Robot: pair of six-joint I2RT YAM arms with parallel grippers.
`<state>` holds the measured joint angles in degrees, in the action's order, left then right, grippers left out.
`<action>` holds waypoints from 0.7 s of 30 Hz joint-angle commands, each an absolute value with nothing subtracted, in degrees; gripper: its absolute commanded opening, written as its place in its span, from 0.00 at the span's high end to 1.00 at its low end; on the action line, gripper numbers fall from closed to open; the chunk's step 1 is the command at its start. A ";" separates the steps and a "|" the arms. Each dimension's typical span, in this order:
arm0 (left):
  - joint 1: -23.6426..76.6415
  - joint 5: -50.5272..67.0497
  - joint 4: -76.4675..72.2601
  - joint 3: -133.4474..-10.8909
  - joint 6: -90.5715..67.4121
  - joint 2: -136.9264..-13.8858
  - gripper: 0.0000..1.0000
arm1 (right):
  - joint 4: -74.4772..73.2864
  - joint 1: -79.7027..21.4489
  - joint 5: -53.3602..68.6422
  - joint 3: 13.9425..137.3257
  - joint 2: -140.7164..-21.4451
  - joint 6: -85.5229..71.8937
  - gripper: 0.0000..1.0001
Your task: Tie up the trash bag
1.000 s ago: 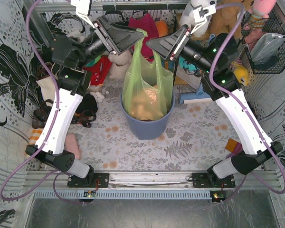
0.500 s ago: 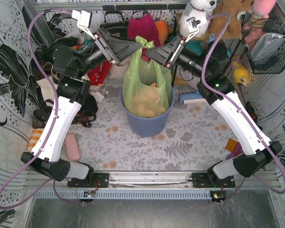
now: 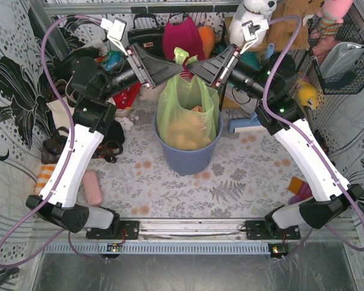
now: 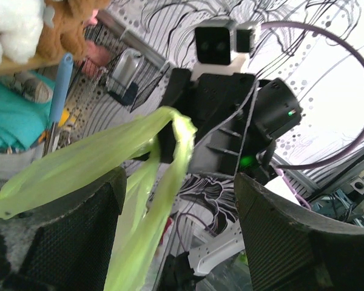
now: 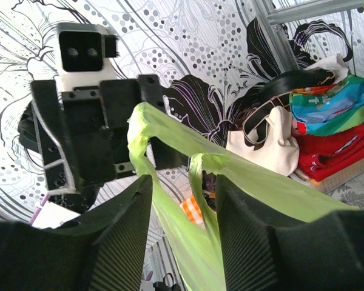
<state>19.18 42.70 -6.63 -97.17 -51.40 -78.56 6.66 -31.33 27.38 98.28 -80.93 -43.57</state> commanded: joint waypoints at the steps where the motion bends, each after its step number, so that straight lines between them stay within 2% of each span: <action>1: 19.01 44.87 -4.42 -96.06 -48.84 -77.94 0.20 | 5.49 -31.47 27.36 97.06 -78.77 -41.59 0.61; 7: 19.58 45.72 -7.99 -97.93 -51.61 -81.14 0.20 | 3.67 -31.46 25.11 98.03 -78.66 -39.34 0.83; 9: 20.11 46.42 -8.85 -100.17 -52.21 -82.86 0.21 | 3.47 -31.47 24.64 98.46 -78.69 -38.76 0.84; 12: 21.05 47.16 -8.88 -105.55 -52.76 -85.54 0.21 | 3.25 -31.50 24.82 99.67 -79.36 -38.32 0.76; 14: 21.51 47.36 -8.68 -108.66 -53.08 -87.26 0.22 | 3.10 -31.47 24.86 100.64 -80.10 -38.24 0.75; 17: 21.75 47.37 -7.64 -112.26 -53.02 -89.23 0.23 | 3.09 -31.51 24.82 101.98 -80.88 -38.10 0.80; 21: 21.80 46.71 -5.97 -112.91 -52.04 -89.61 0.30 | 2.60 -31.47 24.22 102.44 -80.99 -37.64 0.92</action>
